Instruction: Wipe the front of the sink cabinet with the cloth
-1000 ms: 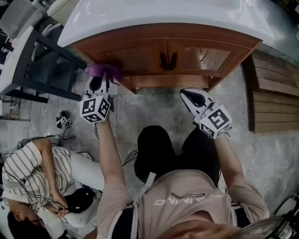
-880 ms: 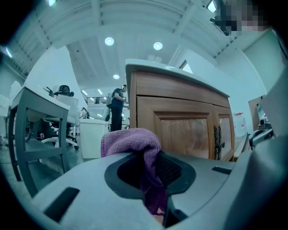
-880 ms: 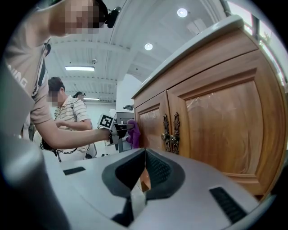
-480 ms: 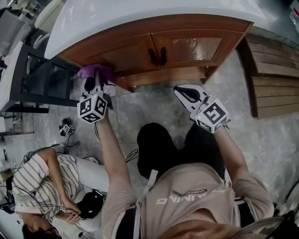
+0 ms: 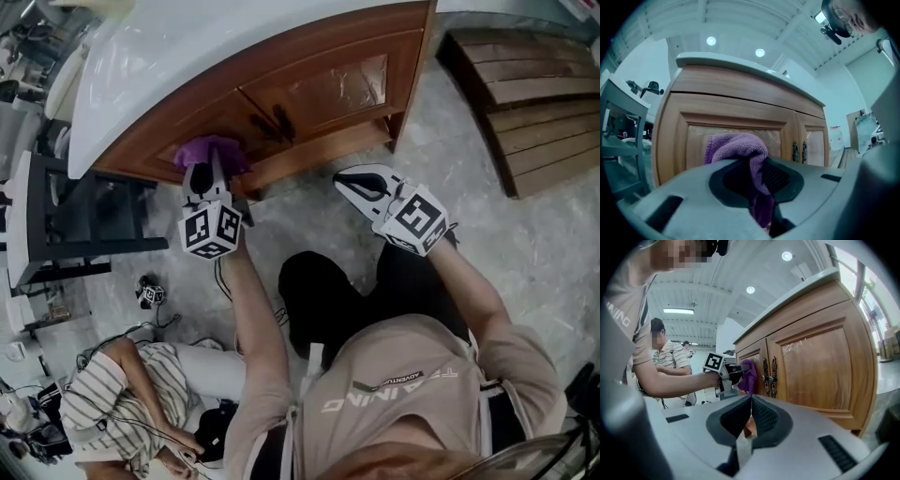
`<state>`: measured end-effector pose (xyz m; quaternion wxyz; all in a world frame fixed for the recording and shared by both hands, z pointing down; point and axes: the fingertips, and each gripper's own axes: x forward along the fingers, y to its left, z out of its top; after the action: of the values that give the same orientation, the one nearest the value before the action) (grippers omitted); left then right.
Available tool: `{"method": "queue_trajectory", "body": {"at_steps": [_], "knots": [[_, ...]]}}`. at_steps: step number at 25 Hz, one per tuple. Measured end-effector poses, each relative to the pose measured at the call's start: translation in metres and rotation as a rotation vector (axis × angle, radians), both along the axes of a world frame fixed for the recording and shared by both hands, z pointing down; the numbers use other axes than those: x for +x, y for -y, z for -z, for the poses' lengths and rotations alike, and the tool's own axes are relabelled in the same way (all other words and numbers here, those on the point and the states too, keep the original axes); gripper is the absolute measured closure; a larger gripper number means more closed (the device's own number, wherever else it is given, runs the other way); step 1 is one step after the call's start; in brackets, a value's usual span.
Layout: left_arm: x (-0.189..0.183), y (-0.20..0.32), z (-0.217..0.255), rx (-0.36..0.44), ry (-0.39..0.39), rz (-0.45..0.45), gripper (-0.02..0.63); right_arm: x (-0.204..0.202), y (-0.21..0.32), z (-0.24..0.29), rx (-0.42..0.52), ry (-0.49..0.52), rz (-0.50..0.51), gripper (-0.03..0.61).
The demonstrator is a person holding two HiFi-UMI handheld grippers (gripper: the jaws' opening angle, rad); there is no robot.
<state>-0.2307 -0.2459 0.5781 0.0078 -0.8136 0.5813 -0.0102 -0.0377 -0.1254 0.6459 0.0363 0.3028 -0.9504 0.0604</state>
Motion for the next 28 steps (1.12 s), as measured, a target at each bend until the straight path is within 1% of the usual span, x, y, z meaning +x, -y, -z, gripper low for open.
{"method": "queue_trajectory", "body": {"at_steps": [4,6,9,11,18,22,24,28], "knots": [[0.050,-0.001,-0.005,-0.014,0.015,-0.089,0.546,0.013,-0.001,-0.001,-0.001,0.008,-0.021,0.565],[0.069,-0.003,-0.005,-0.019,0.020,-0.110,0.547,0.018,-0.002,-0.001,0.000,0.013,-0.031,0.566],[0.082,-0.008,-0.004,-0.028,0.006,-0.114,0.548,0.024,-0.003,-0.001,0.000,0.016,-0.042,0.565],[0.090,-0.011,-0.003,-0.035,-0.002,-0.132,0.548,0.028,-0.003,-0.001,-0.001,0.021,-0.051,0.565],[0.139,-0.014,0.002,-0.044,0.046,-0.212,0.548,0.045,-0.007,-0.007,-0.014,0.031,-0.083,0.565],[0.176,-0.015,-0.001,-0.054,0.056,-0.287,0.548,0.060,-0.007,-0.009,-0.017,0.034,-0.111,0.565],[0.194,-0.012,-0.004,-0.051,0.077,-0.302,0.548,0.068,-0.007,-0.009,-0.018,0.034,-0.130,0.565],[0.235,-0.006,-0.013,-0.083,0.070,-0.374,0.548,0.090,-0.009,-0.011,-0.020,0.030,-0.170,0.565]]}}
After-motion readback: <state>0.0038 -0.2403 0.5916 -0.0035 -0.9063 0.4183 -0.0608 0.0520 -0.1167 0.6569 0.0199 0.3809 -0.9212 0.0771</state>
